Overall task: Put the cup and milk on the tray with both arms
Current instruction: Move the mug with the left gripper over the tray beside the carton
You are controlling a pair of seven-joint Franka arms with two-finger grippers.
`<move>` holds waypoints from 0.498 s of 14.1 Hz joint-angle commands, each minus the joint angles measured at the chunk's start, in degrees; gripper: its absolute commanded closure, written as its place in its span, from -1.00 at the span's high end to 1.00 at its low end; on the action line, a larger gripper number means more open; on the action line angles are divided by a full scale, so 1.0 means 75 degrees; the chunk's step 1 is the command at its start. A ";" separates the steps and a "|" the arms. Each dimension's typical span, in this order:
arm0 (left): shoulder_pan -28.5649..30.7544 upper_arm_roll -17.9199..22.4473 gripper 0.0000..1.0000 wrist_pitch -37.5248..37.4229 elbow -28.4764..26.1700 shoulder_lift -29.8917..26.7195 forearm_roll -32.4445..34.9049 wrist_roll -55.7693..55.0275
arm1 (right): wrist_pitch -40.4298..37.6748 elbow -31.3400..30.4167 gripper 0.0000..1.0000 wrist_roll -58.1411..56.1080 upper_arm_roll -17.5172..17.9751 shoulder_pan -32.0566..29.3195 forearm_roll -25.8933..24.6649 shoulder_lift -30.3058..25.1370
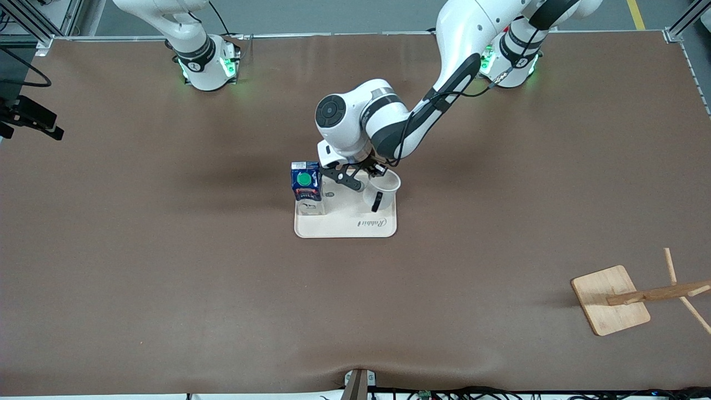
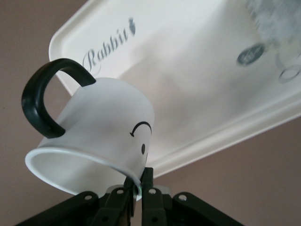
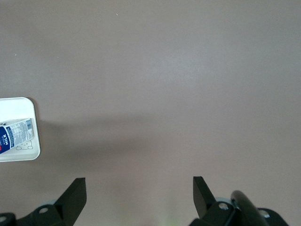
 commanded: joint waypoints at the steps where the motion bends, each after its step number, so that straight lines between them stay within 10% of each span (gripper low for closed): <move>1: -0.0058 0.0011 -0.84 -0.0479 0.0234 0.0009 0.0046 0.0575 | -0.0044 0.0125 1.00 -0.0081 0.0128 -0.0064 -0.0033 0.0036; 7: -0.0163 -0.0001 -0.74 -0.0503 0.0620 0.0325 0.0023 0.0612 | -0.0044 0.0125 1.00 -0.0081 0.0128 -0.0064 -0.0010 0.0036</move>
